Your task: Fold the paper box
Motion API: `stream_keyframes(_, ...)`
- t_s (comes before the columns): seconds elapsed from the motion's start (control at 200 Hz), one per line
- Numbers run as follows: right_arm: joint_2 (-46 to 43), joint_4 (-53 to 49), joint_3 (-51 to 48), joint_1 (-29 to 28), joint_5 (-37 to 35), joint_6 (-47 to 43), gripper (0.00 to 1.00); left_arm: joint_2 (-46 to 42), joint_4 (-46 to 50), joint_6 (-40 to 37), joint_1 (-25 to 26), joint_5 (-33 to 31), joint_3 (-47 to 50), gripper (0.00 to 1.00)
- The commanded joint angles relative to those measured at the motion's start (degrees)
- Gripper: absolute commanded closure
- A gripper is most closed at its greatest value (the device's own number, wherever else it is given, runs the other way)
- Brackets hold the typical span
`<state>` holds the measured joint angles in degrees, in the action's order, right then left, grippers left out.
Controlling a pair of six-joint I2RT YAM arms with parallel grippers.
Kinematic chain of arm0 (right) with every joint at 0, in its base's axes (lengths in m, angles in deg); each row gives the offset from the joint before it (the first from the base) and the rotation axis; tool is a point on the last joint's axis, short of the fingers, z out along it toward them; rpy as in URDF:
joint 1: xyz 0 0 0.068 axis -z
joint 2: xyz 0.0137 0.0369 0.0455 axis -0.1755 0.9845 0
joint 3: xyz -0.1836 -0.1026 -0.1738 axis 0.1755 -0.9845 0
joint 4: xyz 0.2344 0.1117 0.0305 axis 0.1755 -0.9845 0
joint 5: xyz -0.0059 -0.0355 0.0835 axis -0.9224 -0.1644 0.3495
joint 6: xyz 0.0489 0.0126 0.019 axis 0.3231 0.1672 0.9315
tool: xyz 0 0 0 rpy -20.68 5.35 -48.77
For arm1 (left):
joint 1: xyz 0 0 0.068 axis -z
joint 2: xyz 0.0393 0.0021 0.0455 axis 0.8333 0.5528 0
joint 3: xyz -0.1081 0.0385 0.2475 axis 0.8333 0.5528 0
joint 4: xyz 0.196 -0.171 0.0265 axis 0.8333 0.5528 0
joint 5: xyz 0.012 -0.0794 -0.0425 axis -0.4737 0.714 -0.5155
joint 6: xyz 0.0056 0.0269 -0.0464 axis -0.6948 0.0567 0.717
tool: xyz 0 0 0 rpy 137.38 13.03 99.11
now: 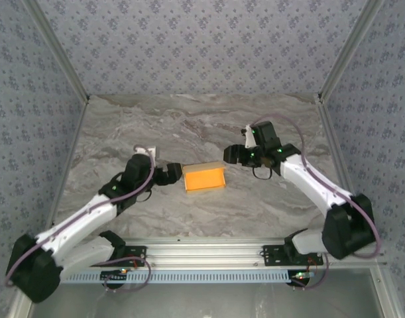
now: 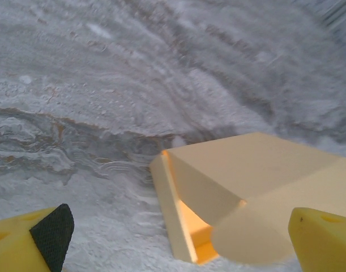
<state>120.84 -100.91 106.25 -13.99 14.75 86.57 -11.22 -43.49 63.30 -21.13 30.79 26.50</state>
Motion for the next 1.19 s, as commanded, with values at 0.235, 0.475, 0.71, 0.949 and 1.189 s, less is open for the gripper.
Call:
stream_keyframes(0.235,11.0,-9.2,7.0,-0.5,7.0,-2.5,0.45,13.3,-0.4,-2.2,-0.3,8.7,-6.8,0.05)
stream_keyframes(0.475,13.6,-14.2,7.3,-3.2,-0.8,-7.0,0.49,17.0,-5.8,-2.7,0.4,9.0,-0.1,0.11)
stream_keyframes(0.71,17.2,-15.2,6.5,-6.0,-8.6,-9.7,0.49,23.5,-7.4,-3.0,1.6,7.0,2.5,0.14)
stream_keyframes(0.949,18.3,-15.2,6.6,-7.4,-12.0,-10.0,0.51,26.6,-6.6,-3.8,2.2,5.8,0.4,0.13)
stream_keyframes(1.189,12.4,-7.2,2.3,-4.1,-5.1,-8.5,0.51,28.5,-5.4,-3.6,2.2,5.9,-0.7,0.32)
